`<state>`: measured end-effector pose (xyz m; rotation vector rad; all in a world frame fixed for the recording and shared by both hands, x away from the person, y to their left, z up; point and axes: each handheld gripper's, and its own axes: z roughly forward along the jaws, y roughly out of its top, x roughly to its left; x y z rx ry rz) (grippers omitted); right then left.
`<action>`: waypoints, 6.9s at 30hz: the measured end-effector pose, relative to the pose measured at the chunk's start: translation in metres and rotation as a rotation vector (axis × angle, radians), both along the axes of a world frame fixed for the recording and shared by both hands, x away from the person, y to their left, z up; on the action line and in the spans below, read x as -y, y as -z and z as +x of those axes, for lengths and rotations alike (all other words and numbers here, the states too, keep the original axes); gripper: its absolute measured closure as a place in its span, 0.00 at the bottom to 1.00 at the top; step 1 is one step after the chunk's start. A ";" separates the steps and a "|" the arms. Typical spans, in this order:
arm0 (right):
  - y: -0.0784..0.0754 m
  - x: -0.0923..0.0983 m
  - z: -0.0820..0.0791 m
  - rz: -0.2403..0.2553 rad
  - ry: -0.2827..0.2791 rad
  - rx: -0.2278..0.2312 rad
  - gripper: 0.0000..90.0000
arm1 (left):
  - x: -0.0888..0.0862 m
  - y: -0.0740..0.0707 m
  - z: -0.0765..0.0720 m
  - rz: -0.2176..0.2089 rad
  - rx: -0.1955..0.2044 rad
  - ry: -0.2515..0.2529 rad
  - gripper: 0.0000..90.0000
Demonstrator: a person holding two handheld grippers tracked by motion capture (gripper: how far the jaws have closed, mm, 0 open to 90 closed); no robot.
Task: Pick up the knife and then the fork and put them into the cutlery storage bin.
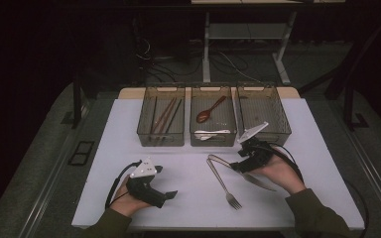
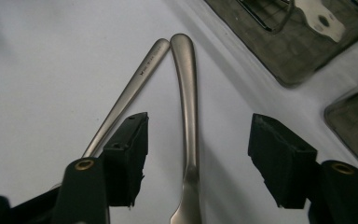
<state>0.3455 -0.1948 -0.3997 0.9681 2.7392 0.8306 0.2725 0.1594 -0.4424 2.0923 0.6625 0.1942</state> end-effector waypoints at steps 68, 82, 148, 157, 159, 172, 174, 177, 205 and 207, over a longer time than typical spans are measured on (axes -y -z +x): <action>0.019 -0.043 0.036 -0.396 -0.161 -0.229 0.89 | 0.001 0.001 0.000 0.000 -0.007 0.023 0.00; -0.002 -0.013 0.041 -0.239 -0.097 -0.201 0.89 | 0.000 0.001 0.000 -0.008 -0.009 0.023 0.00; -0.123 0.115 0.113 0.309 0.343 0.293 0.89 | -0.002 -0.001 0.001 -0.029 -0.005 0.027 0.00; -0.101 0.115 0.133 0.272 0.354 0.264 0.89 | -0.004 0.000 0.001 -0.035 -0.005 0.011 0.00; -0.096 0.115 0.136 0.258 0.356 0.255 0.89 | -0.004 0.000 0.001 -0.035 -0.007 0.012 0.00; -0.059 0.120 0.146 0.194 0.393 0.133 0.89 | -0.003 0.000 0.001 -0.032 -0.010 0.025 0.00; -0.055 0.121 0.148 0.186 0.401 0.110 0.89 | -0.003 0.000 0.001 -0.031 -0.010 0.026 0.00; -0.050 0.119 0.149 0.162 0.409 0.089 0.89 | -0.003 0.000 0.001 -0.027 -0.013 0.029 0.00; -0.020 0.102 0.160 0.076 0.413 0.017 0.61 | -0.003 0.000 0.000 -0.029 -0.012 0.036 0.00; -0.023 0.104 0.153 0.103 0.419 0.032 0.57 | -0.003 0.000 -0.001 -0.028 -0.011 0.036 0.00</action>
